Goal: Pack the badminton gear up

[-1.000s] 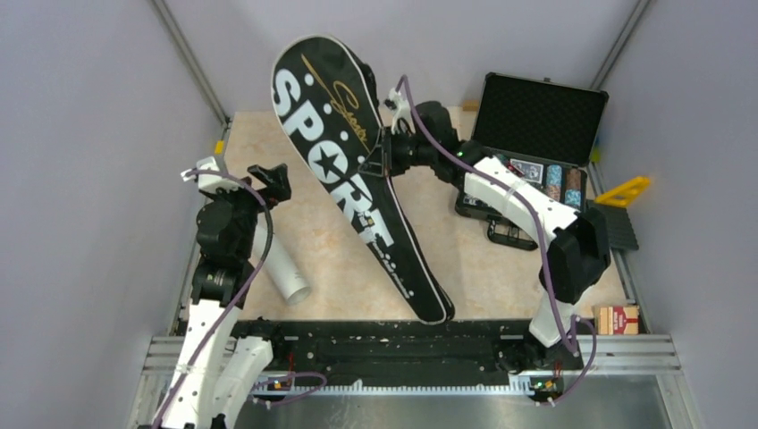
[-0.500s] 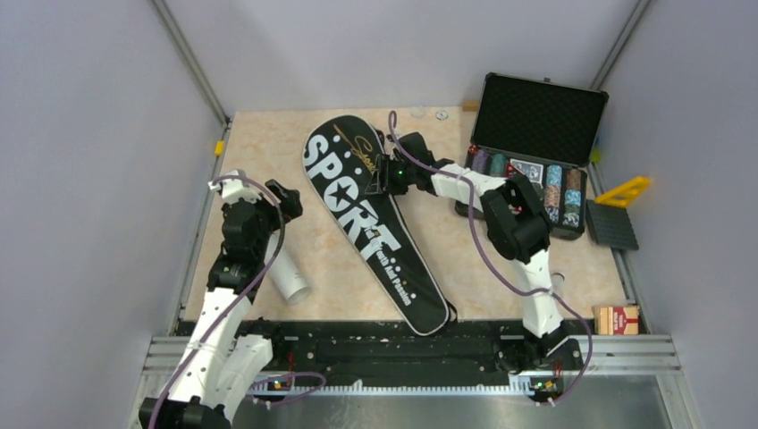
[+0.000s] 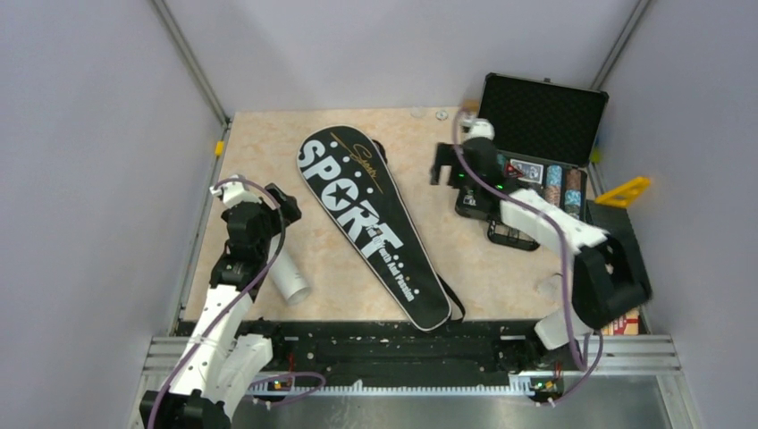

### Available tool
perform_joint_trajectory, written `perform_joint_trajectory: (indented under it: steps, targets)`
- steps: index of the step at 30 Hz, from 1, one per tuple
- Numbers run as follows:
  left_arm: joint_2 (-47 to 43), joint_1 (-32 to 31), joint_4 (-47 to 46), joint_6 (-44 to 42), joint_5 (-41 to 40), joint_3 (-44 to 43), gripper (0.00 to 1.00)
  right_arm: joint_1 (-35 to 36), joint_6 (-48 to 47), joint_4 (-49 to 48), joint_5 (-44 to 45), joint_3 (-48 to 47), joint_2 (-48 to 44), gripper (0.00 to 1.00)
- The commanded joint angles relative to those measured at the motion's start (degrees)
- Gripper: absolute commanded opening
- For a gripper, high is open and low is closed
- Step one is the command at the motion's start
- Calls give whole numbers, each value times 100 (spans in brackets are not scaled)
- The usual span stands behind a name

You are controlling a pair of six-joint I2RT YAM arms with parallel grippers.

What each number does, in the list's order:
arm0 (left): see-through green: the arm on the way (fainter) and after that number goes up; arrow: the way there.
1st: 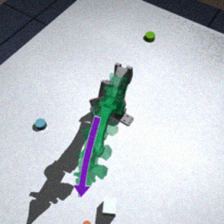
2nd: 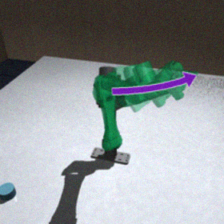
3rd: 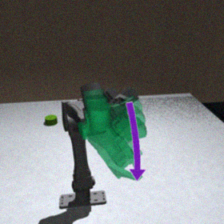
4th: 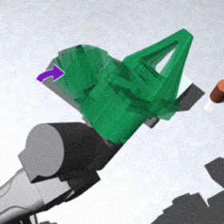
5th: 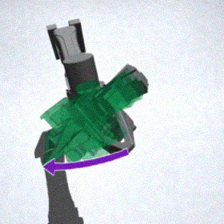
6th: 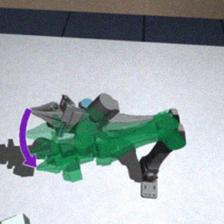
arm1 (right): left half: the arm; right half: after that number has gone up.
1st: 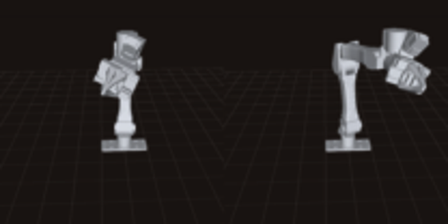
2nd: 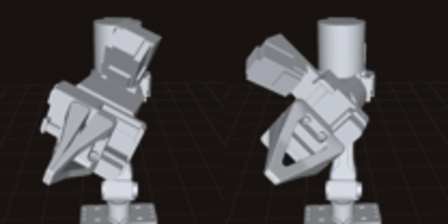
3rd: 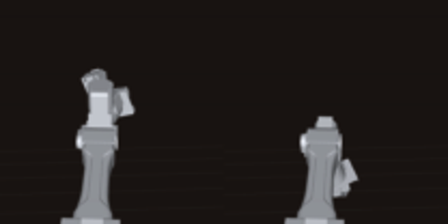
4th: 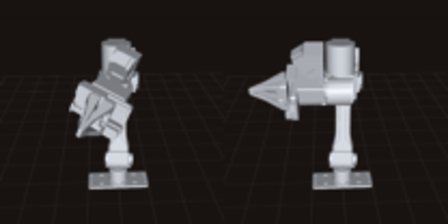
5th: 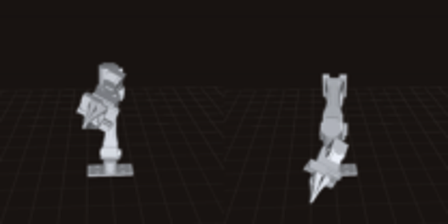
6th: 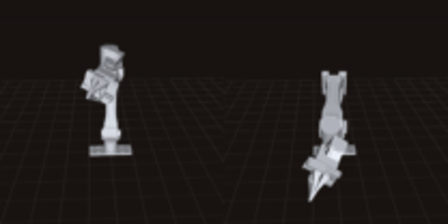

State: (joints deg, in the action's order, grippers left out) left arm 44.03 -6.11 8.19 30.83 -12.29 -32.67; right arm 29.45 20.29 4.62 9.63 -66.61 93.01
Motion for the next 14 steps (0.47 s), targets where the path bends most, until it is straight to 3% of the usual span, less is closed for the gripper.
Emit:
perform_joint_trajectory:
  steps: [1, 6, 8, 14]
  targets:
    - [-210, -35, 199, 127, -370, -66, 99, -482, 275, -740, 1938, 1486, -1678, 99]
    - [-243, -31, 705, 213, -859, -196, 99, -479, 475, -662, 4202, 2672, -2821, 99]
    - [-244, -31, 890, 195, -1072, -281, 99, -479, 719, -491, 4737, 2814, -3045, 99]
    - [-364, -31, 1152, 143, -1519, -519, 99, -484, 560, -709, 4632, 3039, -3251, 99]
